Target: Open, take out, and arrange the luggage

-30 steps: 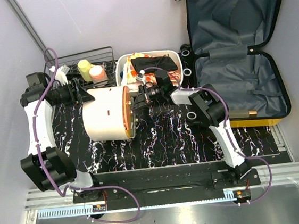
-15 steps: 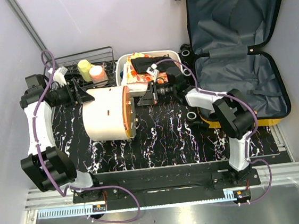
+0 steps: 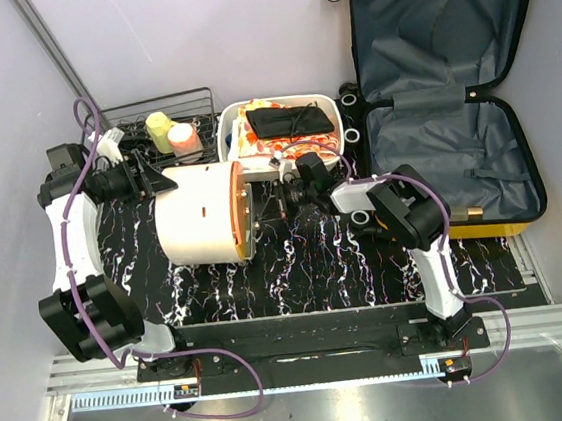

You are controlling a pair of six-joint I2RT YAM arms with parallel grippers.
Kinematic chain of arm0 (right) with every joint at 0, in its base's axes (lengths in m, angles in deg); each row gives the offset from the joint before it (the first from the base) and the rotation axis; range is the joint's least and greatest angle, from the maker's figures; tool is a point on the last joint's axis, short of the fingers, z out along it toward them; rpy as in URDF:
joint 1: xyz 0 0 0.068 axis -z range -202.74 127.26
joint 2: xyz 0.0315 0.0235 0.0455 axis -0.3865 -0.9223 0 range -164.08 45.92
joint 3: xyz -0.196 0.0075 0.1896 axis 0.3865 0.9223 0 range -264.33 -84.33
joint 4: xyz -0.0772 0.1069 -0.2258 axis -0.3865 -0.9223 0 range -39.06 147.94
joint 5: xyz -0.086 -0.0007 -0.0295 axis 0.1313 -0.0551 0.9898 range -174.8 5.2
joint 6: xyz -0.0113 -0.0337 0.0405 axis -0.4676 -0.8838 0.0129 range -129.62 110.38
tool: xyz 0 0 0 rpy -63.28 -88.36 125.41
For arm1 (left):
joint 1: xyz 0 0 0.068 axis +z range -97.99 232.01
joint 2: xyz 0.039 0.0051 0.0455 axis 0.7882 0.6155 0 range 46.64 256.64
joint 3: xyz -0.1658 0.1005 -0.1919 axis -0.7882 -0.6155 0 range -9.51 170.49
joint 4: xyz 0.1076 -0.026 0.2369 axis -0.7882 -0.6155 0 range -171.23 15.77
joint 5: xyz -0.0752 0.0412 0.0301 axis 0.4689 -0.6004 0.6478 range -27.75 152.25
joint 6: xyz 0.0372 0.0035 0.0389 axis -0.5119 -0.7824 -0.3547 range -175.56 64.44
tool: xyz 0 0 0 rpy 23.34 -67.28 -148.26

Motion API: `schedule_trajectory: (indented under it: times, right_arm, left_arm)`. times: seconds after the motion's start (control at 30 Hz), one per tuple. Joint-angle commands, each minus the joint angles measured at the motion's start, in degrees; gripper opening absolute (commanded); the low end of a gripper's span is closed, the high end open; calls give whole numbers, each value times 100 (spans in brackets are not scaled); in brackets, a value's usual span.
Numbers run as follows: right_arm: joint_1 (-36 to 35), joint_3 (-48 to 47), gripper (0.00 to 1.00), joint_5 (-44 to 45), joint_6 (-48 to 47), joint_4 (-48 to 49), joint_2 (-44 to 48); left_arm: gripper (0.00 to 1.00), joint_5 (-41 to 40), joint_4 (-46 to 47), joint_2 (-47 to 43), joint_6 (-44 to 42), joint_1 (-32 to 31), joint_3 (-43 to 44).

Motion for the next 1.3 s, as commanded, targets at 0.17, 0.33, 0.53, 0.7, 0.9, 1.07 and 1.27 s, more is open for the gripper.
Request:
schedule_trajectory:
  times: [0.17,0.33,0.53,0.7,0.9,1.07,1.27]
  right_arm:
    - [-401,-1002,0,35,749,955,-615]
    - [-253,-696,2,-70,452,745,-194]
    - [231,183,45,-782,-67,516,764]
    - [267,456,82,-1449,37,760,1152]
    - [117,-88,83,-1345,477,1007,827]
    - [21,-545,81,-1363,723,1051,379]
    - [-67,-897,78,-1415,820,1104,98]
  left_arm:
    - [67,-389,-149,-43,-162,-30,-511]
    - [67,-424,-141,-60,-162,-30,-458]
    - [67,-380,-141,-8,-162,-30,-405]
    - [67,-389,-141,27,-197,-39,-458]
    - [67,-389,-114,27,-162,-39,-458]
    - [67,-380,-114,27,-153,-39,-423]
    - [67,-389,-123,54,-144,-39,-353]
